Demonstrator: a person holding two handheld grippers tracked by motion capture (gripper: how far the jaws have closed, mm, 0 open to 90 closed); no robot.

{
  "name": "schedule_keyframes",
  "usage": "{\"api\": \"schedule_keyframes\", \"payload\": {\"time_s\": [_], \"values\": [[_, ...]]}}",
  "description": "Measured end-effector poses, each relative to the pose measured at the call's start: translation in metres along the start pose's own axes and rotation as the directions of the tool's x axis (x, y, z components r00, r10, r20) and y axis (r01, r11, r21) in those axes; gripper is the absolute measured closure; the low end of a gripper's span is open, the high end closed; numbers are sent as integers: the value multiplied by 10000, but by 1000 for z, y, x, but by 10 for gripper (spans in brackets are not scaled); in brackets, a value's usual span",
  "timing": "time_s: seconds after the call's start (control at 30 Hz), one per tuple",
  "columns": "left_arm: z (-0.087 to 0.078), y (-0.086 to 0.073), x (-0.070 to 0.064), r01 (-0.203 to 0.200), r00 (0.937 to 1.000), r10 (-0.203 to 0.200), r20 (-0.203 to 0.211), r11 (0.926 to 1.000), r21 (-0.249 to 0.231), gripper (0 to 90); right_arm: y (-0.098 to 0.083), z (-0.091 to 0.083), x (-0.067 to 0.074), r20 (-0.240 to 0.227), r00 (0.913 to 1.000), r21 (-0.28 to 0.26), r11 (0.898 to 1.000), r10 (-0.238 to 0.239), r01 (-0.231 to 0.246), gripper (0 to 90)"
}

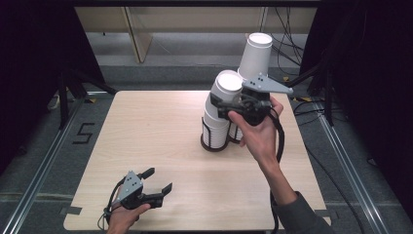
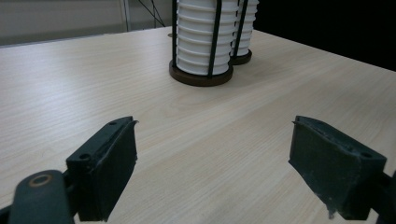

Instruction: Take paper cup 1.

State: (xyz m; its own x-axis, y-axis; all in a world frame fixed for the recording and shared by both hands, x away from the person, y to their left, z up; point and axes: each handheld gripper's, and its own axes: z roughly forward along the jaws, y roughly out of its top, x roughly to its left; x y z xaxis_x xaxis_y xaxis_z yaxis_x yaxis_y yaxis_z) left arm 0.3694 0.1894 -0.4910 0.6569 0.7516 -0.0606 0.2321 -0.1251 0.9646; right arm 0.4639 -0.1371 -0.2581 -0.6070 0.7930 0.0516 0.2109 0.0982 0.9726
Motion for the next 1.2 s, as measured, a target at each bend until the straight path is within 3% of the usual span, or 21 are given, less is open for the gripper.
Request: {"api": "schedule_keyframes", "payload": {"time_s": [0.07,0.1,0.17,0.2,0.27,0.37,0.4,0.57,0.6,0.63,0.7,0.8,0.83,0.97,1.17,1.2], "values": [[0,0,-2,51,9999,-51,121,10000,-17,143,-11,-6,1,-254,9997,36,10000,17,-16,193],[1,0,-3,91,9997,-88,237,9999,-147,143,-23,-12,2,-438,9990,369,9993,51,-35,193],[2,0,-4,49,9995,-42,323,9998,-204,143,-28,-13,1,-447,9989,337,9994,-112,127,193],[1,1,-5,21,9995,-18,309,9999,-112,143,-43,-16,1,-631,9980,521,9986,-89,122,193],[1,1,-6,6,9994,0,344,9999,-161,143,-56,-17,2,-700,9975,720,9974,-20,70,193],[2,1,-6,13,9993,-4,376,9997,-233,143,-70,-16,1,-867,9962,817,9966,-7,78,193],[2,1,-7,29,9991,-16,430,9995,-323,143,-83,-13,-1,-969,9953,1091,9940,70,36,193],[1,3,-9,-80,9984,103,562,9991,-421,143,-106,-2,3,-1303,9911,1702,9854,256,-31,193],[1,3,-9,-121,9980,150,607,9988,-482,143,-109,-1,5,-1349,9901,1751,9844,394,-153,193],[2,2,-9,-96,9974,141,703,9979,-644,143,-112,1,5,-1391,9901,1808,9835,209,47,193],[1,3,-10,-110,9979,143,626,9985,-528,143,-118,5,8,-1602,9866,1906,9817,306,5,193],[1,3,-10,-81,9977,119,667,9983,-571,142,-120,7,10,-1607,9870,1907,9814,66,245,193],[1,3,-10,-124,9976,164,677,9982,-594,143,-124,9,14,-1853,9826,1995,9796,145,231,193],[1,3,-12,-126,9971,172,737,9979,-628,142,-128,12,18,-2072,9780,2013,9794,237,188,193],[2,4,-16,-227,9935,309,1098,9969,-754,143,-136,17,28,-2329,9725,2055,9776,39,453,193],[2,4,-16,-227,9935,309,1098,9969,-754,143,-137,17,30,-2387,9709,2182,9754,214,321,193]]}}
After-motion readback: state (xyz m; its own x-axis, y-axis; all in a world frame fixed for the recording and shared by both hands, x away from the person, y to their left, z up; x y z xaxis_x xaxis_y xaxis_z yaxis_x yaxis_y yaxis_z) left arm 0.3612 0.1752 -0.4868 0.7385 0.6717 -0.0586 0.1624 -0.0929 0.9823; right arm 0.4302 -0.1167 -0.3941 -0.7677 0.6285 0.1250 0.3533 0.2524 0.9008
